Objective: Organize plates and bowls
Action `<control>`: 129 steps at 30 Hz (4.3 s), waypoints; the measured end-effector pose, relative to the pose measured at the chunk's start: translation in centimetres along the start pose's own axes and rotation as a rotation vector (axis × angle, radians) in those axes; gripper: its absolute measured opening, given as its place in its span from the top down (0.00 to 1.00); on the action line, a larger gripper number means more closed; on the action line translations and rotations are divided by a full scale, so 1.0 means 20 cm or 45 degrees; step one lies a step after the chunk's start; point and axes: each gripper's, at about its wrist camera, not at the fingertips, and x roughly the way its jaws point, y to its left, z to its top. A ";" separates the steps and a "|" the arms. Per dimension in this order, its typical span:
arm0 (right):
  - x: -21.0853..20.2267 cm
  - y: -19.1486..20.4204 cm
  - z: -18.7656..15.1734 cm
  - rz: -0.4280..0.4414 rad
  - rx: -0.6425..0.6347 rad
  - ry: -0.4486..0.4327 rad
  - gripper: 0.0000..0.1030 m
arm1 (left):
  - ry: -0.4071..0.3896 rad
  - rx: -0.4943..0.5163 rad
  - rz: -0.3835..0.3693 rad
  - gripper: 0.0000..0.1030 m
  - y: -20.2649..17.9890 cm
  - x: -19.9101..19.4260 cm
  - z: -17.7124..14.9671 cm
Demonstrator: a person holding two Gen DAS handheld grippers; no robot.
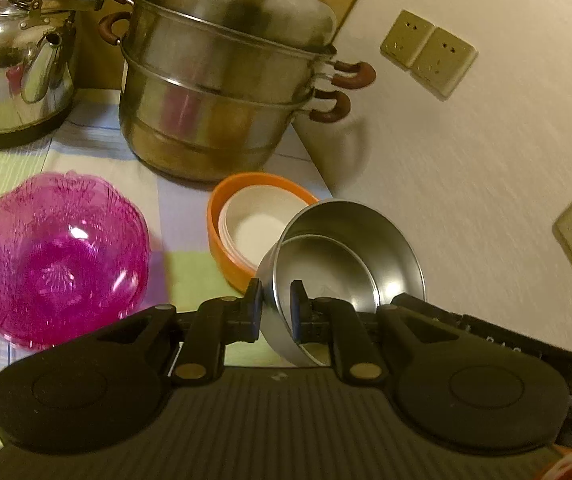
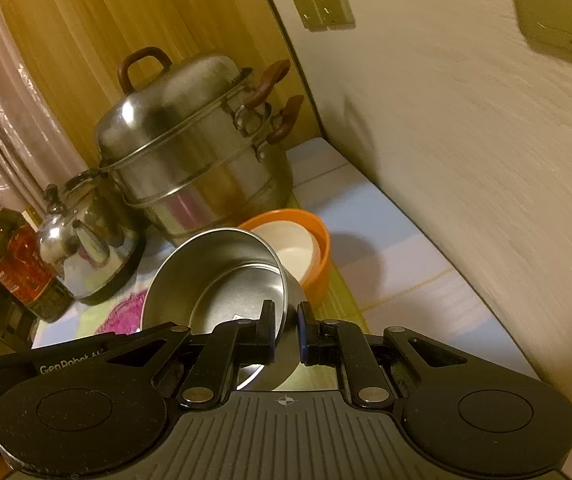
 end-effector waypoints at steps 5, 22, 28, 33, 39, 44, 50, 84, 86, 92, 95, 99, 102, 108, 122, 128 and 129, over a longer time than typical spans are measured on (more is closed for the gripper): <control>0.06 0.01 0.05 -0.003 -0.003 -0.002 0.89 | -0.022 -0.021 -0.020 0.88 0.02 0.04 0.07; 0.29 0.01 0.16 -0.021 -0.001 -0.010 0.90 | -0.051 -0.053 -0.024 0.88 0.09 0.24 0.21; 0.34 0.00 0.18 -0.020 -0.014 -0.021 0.90 | -0.066 -0.066 -0.028 0.88 0.12 0.28 0.23; 0.38 -0.01 0.19 -0.022 -0.009 -0.027 0.90 | -0.080 -0.069 -0.025 0.88 0.12 0.32 0.25; 0.43 -0.02 0.19 -0.031 -0.007 -0.024 0.90 | -0.072 -0.080 -0.026 0.88 0.13 0.37 0.24; 0.46 -0.04 0.20 -0.042 -0.008 -0.022 0.90 | -0.062 -0.083 -0.025 0.88 0.14 0.42 0.24; 0.52 -0.06 0.19 -0.049 -0.009 0.001 0.90 | -0.046 -0.082 -0.019 0.88 0.16 0.46 0.23; 0.59 -0.10 0.17 -0.029 -0.004 0.024 0.87 | -0.028 -0.079 0.015 0.88 0.18 0.52 0.19; 0.57 -0.11 0.18 -0.013 0.015 -0.001 0.86 | -0.041 -0.084 0.011 0.88 0.18 0.51 0.20; 0.54 -0.14 0.20 0.040 0.086 -0.032 0.87 | -0.067 -0.103 -0.019 0.88 0.17 0.47 0.22; 0.56 -0.14 0.21 0.081 0.128 0.008 0.87 | -0.053 -0.114 -0.045 0.88 0.17 0.48 0.22; 0.57 -0.15 0.20 0.107 0.177 0.057 0.87 | -0.032 -0.124 -0.065 0.88 0.16 0.49 0.21; 0.58 -0.16 0.19 0.116 0.188 0.072 0.87 | -0.020 -0.117 -0.063 0.88 0.16 0.50 0.20; 0.59 -0.15 0.18 0.121 0.176 0.082 0.87 | -0.005 -0.112 -0.066 0.88 0.16 0.51 0.20; 0.57 -0.18 0.18 0.144 0.216 0.100 0.87 | -0.013 -0.105 -0.074 0.88 0.15 0.50 0.20; 0.58 -0.18 0.17 0.136 0.230 0.105 0.87 | -0.015 -0.101 -0.078 0.88 0.14 0.49 0.19; 0.58 -0.19 0.17 0.139 0.230 0.096 0.87 | -0.014 -0.099 -0.079 0.88 0.14 0.49 0.19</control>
